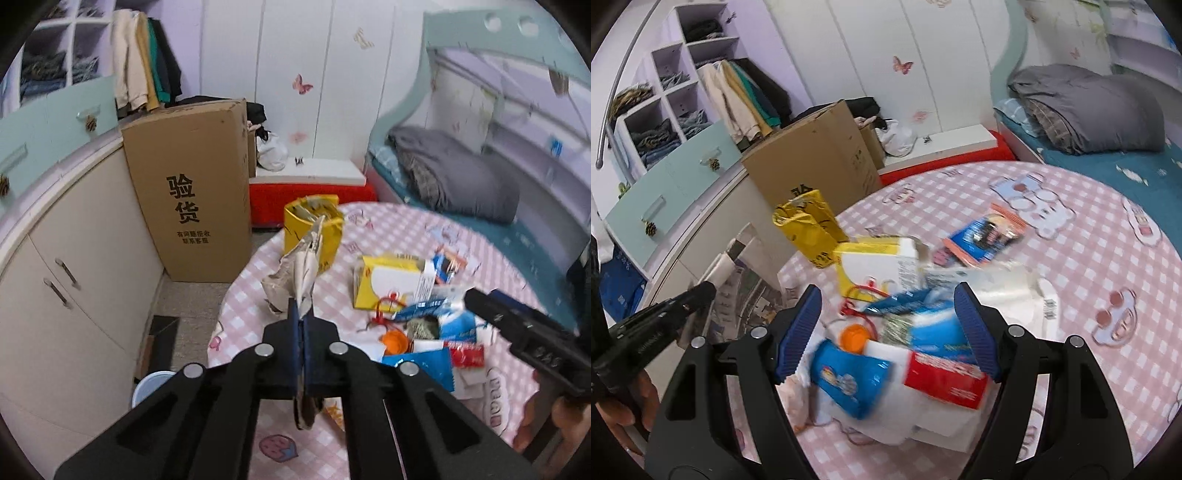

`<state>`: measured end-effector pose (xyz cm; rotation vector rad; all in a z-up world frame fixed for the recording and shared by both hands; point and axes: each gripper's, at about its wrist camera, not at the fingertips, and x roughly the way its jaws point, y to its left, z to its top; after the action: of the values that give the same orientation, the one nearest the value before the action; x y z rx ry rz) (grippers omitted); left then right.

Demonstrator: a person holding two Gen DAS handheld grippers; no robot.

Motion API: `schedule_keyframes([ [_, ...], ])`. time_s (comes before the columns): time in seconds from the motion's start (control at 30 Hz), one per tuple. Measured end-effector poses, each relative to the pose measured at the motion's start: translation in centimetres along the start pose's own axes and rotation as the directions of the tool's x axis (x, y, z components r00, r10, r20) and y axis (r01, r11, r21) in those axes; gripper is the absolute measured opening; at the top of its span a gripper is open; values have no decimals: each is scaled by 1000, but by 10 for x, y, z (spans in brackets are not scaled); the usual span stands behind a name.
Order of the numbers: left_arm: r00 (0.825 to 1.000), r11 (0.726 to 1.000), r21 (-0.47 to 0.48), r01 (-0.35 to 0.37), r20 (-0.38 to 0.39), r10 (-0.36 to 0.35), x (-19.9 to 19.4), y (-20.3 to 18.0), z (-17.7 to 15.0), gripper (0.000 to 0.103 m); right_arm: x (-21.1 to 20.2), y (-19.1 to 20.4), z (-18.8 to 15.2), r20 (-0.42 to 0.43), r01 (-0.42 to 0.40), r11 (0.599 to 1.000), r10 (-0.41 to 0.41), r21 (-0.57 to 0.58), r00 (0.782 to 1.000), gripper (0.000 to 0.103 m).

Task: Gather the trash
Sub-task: 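Grasp the yellow paper bag with the right gripper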

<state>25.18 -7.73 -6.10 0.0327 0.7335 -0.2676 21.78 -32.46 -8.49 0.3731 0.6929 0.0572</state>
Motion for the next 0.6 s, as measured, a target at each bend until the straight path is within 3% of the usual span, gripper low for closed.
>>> schedule_keyframes([
  [0.2, 996, 994, -110, 16, 92, -6, -14, 36, 10, 2, 32, 45, 22, -28, 0, 994, -3, -105, 1000, 78],
  [0.33, 989, 985, -172, -25, 137, 49, -17, 61, 18, 2, 65, 77, 35, -61, 15, 984, -26, -176, 998, 81],
  [0.4, 985, 978, -197, -67, 141, 96, -13, 74, 23, 2, 81, 91, 40, -73, 35, 977, -51, -211, 996, 83],
  [0.6, 981, 962, -246, -115, 123, 149, 5, 115, 32, 2, 123, 125, 53, -61, 122, 935, -151, -333, 987, 83],
])
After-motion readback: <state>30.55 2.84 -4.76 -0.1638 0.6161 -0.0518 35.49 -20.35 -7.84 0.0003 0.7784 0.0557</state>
